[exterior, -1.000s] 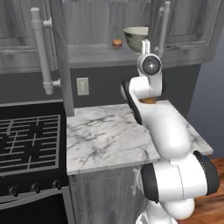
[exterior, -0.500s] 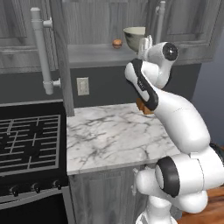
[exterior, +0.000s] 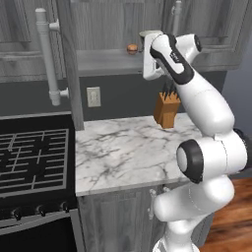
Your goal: Pick the mug and place it in the sink. Pick the bowl and place it in the open cabinet and then close the cabinet.
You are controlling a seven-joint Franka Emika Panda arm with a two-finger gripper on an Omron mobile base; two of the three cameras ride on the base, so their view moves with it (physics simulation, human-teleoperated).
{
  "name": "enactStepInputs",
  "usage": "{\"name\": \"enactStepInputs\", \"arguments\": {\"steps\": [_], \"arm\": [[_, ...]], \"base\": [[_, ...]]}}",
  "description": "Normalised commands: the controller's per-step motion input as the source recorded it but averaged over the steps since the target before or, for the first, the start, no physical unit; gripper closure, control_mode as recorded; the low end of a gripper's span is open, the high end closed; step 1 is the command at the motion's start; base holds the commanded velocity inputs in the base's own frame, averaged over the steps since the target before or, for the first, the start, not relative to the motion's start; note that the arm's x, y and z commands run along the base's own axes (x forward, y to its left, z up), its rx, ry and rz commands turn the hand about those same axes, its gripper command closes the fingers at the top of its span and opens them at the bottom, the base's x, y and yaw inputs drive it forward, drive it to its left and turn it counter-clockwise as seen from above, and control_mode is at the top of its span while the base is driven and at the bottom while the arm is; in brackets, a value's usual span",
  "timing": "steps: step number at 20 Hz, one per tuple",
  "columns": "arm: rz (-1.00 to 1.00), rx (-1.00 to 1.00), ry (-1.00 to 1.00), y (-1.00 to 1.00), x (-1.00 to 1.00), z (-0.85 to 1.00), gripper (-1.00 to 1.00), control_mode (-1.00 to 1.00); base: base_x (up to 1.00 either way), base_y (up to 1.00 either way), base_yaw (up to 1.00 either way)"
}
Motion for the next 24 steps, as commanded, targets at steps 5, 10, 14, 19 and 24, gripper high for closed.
{"name": "enactStepInputs", "arguments": {"steps": [5,10,14,19,24], "arm": [[0.35,0.25,0.13,0.2,0.63,-0.02,-1.0,-1.0],[0.08,0.01,-0.06,0.89,-0.7,-0.02,-1.0,-1.0],[0.0,-0.01,-0.18,0.09,-1.0,0.0,-1.0,-1.0],[0.0,0.0,-0.21,-0.86,-1.0,0.1,-1.0,-1.0],[-0.01,0.0,-0.07,-0.35,-1.0,0.0,-1.0,-1.0]], "base": [[0.0,0.0,0.0],[0.0,0.0,0.0],[0.0,0.0,0.0],[0.0,0.0,0.0],[0.0,0.0,0.0]]}}
